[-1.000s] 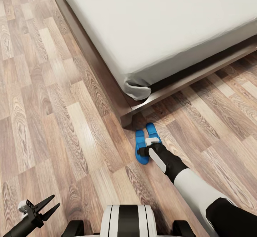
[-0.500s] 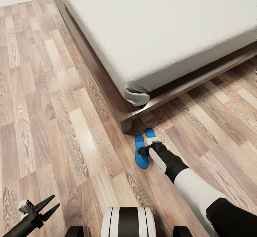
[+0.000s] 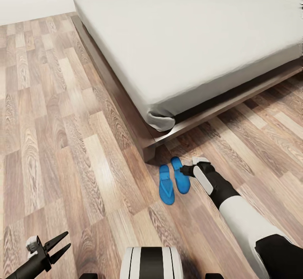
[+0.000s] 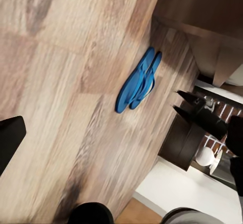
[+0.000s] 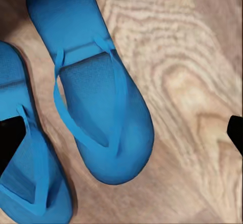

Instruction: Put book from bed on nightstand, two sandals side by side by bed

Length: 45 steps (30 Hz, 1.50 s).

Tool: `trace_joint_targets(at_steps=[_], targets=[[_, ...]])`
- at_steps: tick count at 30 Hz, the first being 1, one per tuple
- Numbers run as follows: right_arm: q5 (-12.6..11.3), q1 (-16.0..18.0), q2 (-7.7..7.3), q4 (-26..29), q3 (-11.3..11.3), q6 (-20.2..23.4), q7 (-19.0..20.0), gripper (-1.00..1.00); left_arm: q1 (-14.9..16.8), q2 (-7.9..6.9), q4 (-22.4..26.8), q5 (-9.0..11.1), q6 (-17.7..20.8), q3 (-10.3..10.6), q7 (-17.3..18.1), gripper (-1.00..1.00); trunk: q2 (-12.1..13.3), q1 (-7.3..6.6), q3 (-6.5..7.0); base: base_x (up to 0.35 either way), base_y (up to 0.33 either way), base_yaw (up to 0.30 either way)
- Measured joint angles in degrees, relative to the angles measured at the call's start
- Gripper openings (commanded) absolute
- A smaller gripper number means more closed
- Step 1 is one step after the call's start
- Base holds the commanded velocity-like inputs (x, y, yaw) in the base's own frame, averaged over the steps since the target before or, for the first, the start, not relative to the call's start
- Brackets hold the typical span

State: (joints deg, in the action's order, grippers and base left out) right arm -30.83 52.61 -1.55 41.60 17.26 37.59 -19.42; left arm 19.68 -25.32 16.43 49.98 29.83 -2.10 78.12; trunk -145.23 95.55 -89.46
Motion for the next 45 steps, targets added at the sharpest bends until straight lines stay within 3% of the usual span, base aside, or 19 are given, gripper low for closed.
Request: trace_joint_targets(at_steps=[7, 11, 19, 25, 32, 33, 38, 45], targets=[[0.08, 0.01, -1.23, 0.29, -7.08, 0.03, -0.03, 1.0, 0.0, 0.19, 0.0, -0.04, -0.25, -0.01, -2.72, 1.0, 0.09, -0.18, 1.55, 0.0, 0.0, 0.0], [-0.12, 0.0, -2.68, 0.32, -10.75, 0.14, 0.05, 1.0, 0.0, 0.28, 0.0, -0.01, -0.42, -0.03, -4.95, 1.0, 0.15, -0.28, 2.44, 0.0, 0.0, 0.0], [-0.75, -0.31, -5.26, -0.74, -15.33, 0.32, 3.11, 1.0, 0.0, 0.47, 0.08, 0.0, -0.65, -0.08, -7.39, 1.0, 0.25, -0.49, 4.21, 0.0, 0.0, 0.0], [-2.38, -0.38, -7.44, -4.48, -17.66, 0.26, 11.95, 1.0, 0.0, 0.51, 0.09, -0.01, -0.7, -0.09, -7.94, 1.0, 0.33, -0.64, 5.54, 0.0, 0.0, 0.0], [-4.17, -0.96, -9.79, -12.02, -18.67, -0.16, 26.39, 1.0, 0.0, 0.52, 0.1, 0.0, -0.72, -0.09, -8.03, 1.0, 0.43, -0.82, 7.09, 0.0, 0.0, 0.0], [-3.98, -1.37, -10.72, -16.09, -18.78, -1.13, 31.45, 1.0, -0.01, 0.56, 0.11, 0.01, -0.72, -0.08, -8.05, 1.0, 0.44, -0.85, 7.31, 0.0, 0.0, 0.0], [-3.89, -1.74, -12.28, -22.65, -18.84, -5.18, 37.8, 1.0, 0.0, 0.7, 0.1, 0.0, -0.72, -0.08, -8.11, 1.0, 0.51, -0.98, 8.42, 0.0, 0.0, 0.0], [-3.75, -1.88, -13.27, -32.02, -18.9, -13.03, 44.08, 1.0, 0.0, 0.77, 0.1, 0.01, -0.72, -0.09, -8.13, 1.0, 0.6, -1.16, 9.97, 0.0, 0.0, 0.0]])
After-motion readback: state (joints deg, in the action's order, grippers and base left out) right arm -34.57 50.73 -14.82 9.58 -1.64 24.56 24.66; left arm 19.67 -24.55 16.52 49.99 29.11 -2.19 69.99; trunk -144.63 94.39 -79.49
